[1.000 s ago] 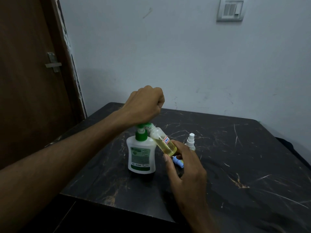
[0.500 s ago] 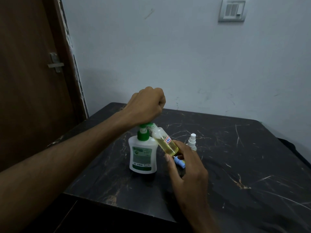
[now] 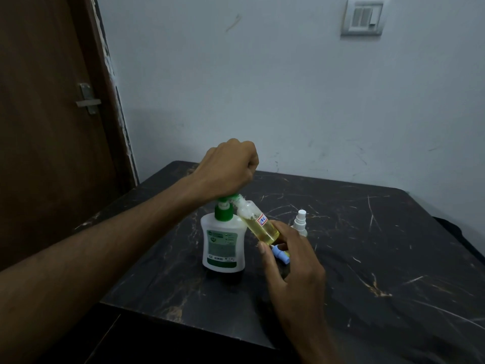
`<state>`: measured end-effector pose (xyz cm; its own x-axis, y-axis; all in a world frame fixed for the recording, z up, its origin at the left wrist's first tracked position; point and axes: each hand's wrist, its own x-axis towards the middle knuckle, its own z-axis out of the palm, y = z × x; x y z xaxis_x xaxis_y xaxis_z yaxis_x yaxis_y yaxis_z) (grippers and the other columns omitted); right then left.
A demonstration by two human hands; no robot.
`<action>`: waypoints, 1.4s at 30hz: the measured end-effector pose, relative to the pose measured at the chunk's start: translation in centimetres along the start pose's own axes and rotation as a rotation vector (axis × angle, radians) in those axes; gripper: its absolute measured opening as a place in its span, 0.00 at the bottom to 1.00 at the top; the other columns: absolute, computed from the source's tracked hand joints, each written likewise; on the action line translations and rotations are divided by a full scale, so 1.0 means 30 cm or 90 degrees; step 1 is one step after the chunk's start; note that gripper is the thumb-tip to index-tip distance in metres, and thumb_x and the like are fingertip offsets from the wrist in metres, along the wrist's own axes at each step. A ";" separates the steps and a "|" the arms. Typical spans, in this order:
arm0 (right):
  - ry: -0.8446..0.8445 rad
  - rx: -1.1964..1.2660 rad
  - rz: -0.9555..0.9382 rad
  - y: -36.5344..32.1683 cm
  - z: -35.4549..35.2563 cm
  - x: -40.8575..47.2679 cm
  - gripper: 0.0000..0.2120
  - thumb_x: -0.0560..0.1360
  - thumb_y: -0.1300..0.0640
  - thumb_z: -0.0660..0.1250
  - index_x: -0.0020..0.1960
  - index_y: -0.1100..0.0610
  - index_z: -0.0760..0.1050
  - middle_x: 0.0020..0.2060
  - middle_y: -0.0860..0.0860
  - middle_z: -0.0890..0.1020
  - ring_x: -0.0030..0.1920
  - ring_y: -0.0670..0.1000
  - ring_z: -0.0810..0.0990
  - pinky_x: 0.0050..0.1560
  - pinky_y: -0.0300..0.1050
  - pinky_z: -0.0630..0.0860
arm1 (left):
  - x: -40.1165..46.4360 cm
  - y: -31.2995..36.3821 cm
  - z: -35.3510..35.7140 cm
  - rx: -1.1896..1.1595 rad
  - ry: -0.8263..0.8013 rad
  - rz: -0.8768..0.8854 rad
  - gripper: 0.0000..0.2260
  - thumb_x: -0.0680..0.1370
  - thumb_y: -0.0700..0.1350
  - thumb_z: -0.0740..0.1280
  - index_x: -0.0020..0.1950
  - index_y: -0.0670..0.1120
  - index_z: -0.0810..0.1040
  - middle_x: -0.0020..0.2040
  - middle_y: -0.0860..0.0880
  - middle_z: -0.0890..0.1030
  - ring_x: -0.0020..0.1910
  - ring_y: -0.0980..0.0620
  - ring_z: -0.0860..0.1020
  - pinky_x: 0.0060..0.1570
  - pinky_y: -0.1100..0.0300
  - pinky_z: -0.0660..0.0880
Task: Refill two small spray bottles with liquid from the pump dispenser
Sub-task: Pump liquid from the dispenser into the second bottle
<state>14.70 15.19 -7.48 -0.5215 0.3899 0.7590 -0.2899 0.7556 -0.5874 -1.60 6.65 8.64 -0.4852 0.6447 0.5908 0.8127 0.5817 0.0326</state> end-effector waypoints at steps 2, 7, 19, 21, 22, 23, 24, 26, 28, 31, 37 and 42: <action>-0.002 0.001 0.001 0.001 -0.001 0.000 0.20 0.80 0.47 0.65 0.68 0.55 0.78 0.57 0.45 0.82 0.57 0.41 0.80 0.58 0.34 0.76 | 0.001 0.002 -0.004 0.003 0.007 0.001 0.18 0.71 0.32 0.61 0.27 0.50 0.65 0.26 0.54 0.68 0.28 0.55 0.68 0.33 0.57 0.66; 0.004 0.007 0.002 0.002 0.001 -0.001 0.20 0.80 0.47 0.66 0.68 0.55 0.78 0.56 0.45 0.82 0.56 0.42 0.80 0.57 0.35 0.77 | 0.004 0.008 -0.017 0.014 0.017 -0.007 0.16 0.70 0.32 0.61 0.26 0.49 0.66 0.26 0.52 0.69 0.27 0.54 0.69 0.32 0.59 0.65; 0.001 -0.004 -0.001 -0.008 -0.003 0.000 0.19 0.78 0.52 0.70 0.68 0.55 0.78 0.55 0.45 0.82 0.55 0.40 0.80 0.57 0.28 0.73 | -0.003 0.011 -0.026 0.014 0.031 -0.009 0.18 0.70 0.32 0.61 0.27 0.50 0.63 0.27 0.54 0.67 0.27 0.55 0.66 0.30 0.60 0.59; 0.000 -0.002 -0.002 -0.005 -0.001 0.000 0.19 0.79 0.52 0.69 0.68 0.55 0.78 0.56 0.45 0.82 0.56 0.40 0.80 0.57 0.29 0.74 | -0.005 0.008 -0.016 0.010 0.029 -0.008 0.18 0.70 0.31 0.61 0.26 0.50 0.63 0.26 0.54 0.66 0.27 0.55 0.66 0.32 0.60 0.63; -0.003 -0.001 0.001 -0.005 -0.002 0.000 0.19 0.79 0.50 0.69 0.68 0.55 0.78 0.56 0.44 0.81 0.56 0.40 0.80 0.57 0.31 0.75 | -0.005 0.007 -0.010 0.009 0.027 -0.009 0.17 0.70 0.31 0.61 0.26 0.50 0.64 0.26 0.54 0.66 0.27 0.55 0.66 0.33 0.59 0.65; -0.007 0.002 0.005 -0.005 -0.002 0.000 0.19 0.80 0.48 0.67 0.68 0.54 0.78 0.56 0.44 0.81 0.56 0.40 0.80 0.57 0.32 0.75 | -0.006 0.005 -0.007 0.010 0.026 -0.011 0.17 0.70 0.31 0.61 0.26 0.50 0.64 0.25 0.54 0.67 0.26 0.55 0.66 0.33 0.58 0.66; -0.009 0.004 0.008 -0.005 -0.003 -0.001 0.20 0.80 0.47 0.66 0.69 0.53 0.78 0.56 0.44 0.81 0.56 0.41 0.80 0.56 0.33 0.76 | -0.006 0.004 -0.005 0.011 0.025 -0.012 0.17 0.70 0.31 0.61 0.26 0.50 0.64 0.25 0.54 0.67 0.26 0.55 0.67 0.33 0.58 0.67; -0.006 0.003 0.005 -0.004 -0.003 -0.001 0.20 0.80 0.47 0.65 0.69 0.54 0.78 0.56 0.44 0.81 0.56 0.41 0.80 0.57 0.34 0.76 | -0.005 0.005 -0.007 0.015 0.026 -0.008 0.17 0.70 0.32 0.62 0.26 0.49 0.65 0.25 0.53 0.68 0.27 0.55 0.68 0.33 0.58 0.67; -0.005 0.002 0.004 -0.004 -0.002 -0.001 0.20 0.80 0.47 0.65 0.69 0.54 0.78 0.56 0.44 0.81 0.57 0.41 0.80 0.57 0.35 0.77 | -0.003 0.007 -0.015 0.017 0.031 -0.006 0.17 0.70 0.32 0.62 0.26 0.49 0.65 0.26 0.53 0.69 0.27 0.55 0.68 0.33 0.59 0.65; -0.004 0.006 0.009 -0.008 -0.003 -0.001 0.21 0.80 0.46 0.65 0.69 0.55 0.78 0.56 0.45 0.81 0.56 0.41 0.80 0.56 0.33 0.76 | -0.004 0.010 -0.025 0.018 0.033 -0.010 0.17 0.70 0.31 0.61 0.26 0.49 0.64 0.26 0.53 0.67 0.27 0.55 0.66 0.30 0.61 0.60; -0.008 -0.001 0.010 -0.013 -0.006 0.001 0.20 0.80 0.46 0.65 0.68 0.55 0.78 0.56 0.45 0.82 0.55 0.42 0.80 0.56 0.31 0.75 | -0.014 0.006 -0.007 0.012 0.027 -0.012 0.17 0.69 0.31 0.61 0.26 0.49 0.64 0.25 0.53 0.66 0.26 0.55 0.65 0.30 0.61 0.60; -0.012 -0.010 0.011 -0.011 -0.004 0.001 0.20 0.80 0.47 0.66 0.68 0.54 0.78 0.56 0.45 0.82 0.56 0.40 0.79 0.57 0.29 0.73 | -0.007 0.007 -0.020 0.009 0.041 -0.012 0.18 0.71 0.31 0.62 0.27 0.50 0.64 0.26 0.54 0.67 0.27 0.55 0.66 0.30 0.62 0.60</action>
<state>14.87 15.01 -7.23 -0.5414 0.3934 0.7430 -0.2679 0.7570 -0.5960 -1.14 6.35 9.00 -0.4779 0.6002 0.6414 0.7990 0.6005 0.0333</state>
